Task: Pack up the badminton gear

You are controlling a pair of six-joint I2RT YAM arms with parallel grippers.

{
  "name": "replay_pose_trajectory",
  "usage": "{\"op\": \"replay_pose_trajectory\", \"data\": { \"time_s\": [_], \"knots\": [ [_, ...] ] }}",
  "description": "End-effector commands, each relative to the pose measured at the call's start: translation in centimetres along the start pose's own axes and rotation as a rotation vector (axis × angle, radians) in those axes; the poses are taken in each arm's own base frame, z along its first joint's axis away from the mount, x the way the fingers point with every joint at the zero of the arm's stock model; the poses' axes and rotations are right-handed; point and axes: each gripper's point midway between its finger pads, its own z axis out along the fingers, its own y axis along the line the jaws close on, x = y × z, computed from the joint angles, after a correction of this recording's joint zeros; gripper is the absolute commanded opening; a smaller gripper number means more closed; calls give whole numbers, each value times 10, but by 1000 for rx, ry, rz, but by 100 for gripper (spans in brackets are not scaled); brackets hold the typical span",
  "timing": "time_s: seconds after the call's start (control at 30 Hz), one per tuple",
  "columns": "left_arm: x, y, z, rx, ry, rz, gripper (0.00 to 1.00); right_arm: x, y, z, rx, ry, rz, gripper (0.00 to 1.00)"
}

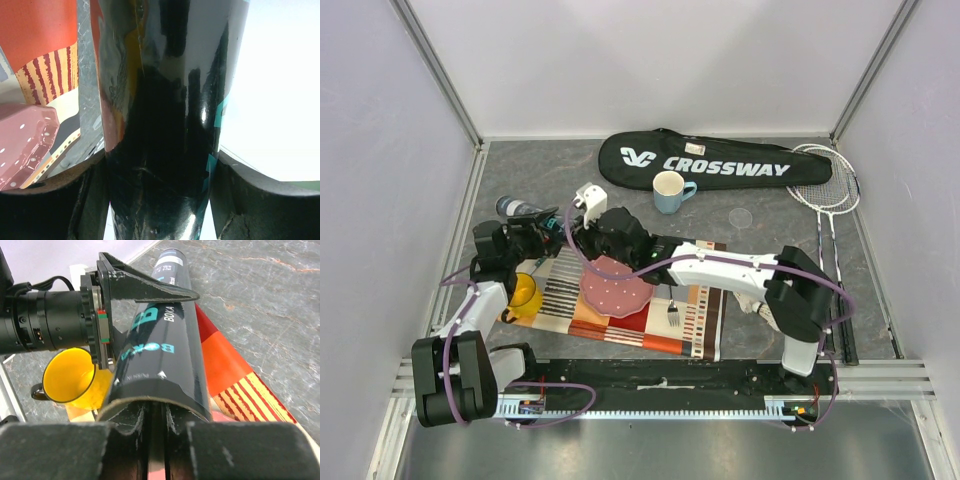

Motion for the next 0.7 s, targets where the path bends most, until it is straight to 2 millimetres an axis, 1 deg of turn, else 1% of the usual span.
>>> {"op": "replay_pose_trajectory", "data": {
  "time_s": [0.0,0.03,0.07,0.1,0.13,0.17,0.2,0.23,0.27,0.3,0.33,0.37,0.4,0.43,0.47,0.5,0.53,0.57,0.63,0.67],
  "knots": [
    [14,-13,-4,48,61,16,2,-35,-7,-40,33,-64,1,22],
    [14,-13,-4,53,64,15,2,-48,-6,-54,25,-84,9,23],
    [14,-13,-3,54,65,16,2,-50,-5,-61,21,-82,16,24],
    [13,-12,-2,53,67,16,2,-44,-8,-69,31,-49,15,28],
    [14,-12,-2,52,68,18,2,-58,-9,-85,33,-74,21,31],
    [14,-12,-2,53,71,19,2,-60,-9,-94,37,-73,24,36],
    [14,-14,-2,58,69,24,2,-50,-18,-104,74,-30,13,45],
    [14,-15,-2,60,71,29,2,-62,-23,-124,94,-51,14,49],
    [15,-15,-2,61,73,31,2,-51,-33,-135,131,-5,6,54],
    [15,-17,-2,63,73,36,2,-48,-45,-156,178,-6,6,65],
    [15,-17,-1,63,73,42,2,-41,-54,-166,209,9,10,71],
    [15,-18,-1,64,76,48,2,-26,-72,-180,263,54,25,76],
    [16,-18,-1,67,78,51,2,-11,-83,-199,284,68,76,83],
    [15,-17,1,62,79,45,2,-3,-104,-210,329,78,124,86],
    [16,-18,1,70,88,51,2,13,-116,-223,356,120,153,87],
    [16,-17,2,66,94,50,2,26,-124,-241,373,126,189,90],
    [16,-16,3,62,97,49,2,34,-141,-251,439,119,288,91],
    [17,-17,3,70,105,56,2,58,-151,-270,508,177,331,94],
    [17,-18,4,71,108,60,2,83,-171,-291,652,216,484,95],
    [16,-16,4,67,108,57,2,110,-174,-309,720,303,526,94]
  ]
}}
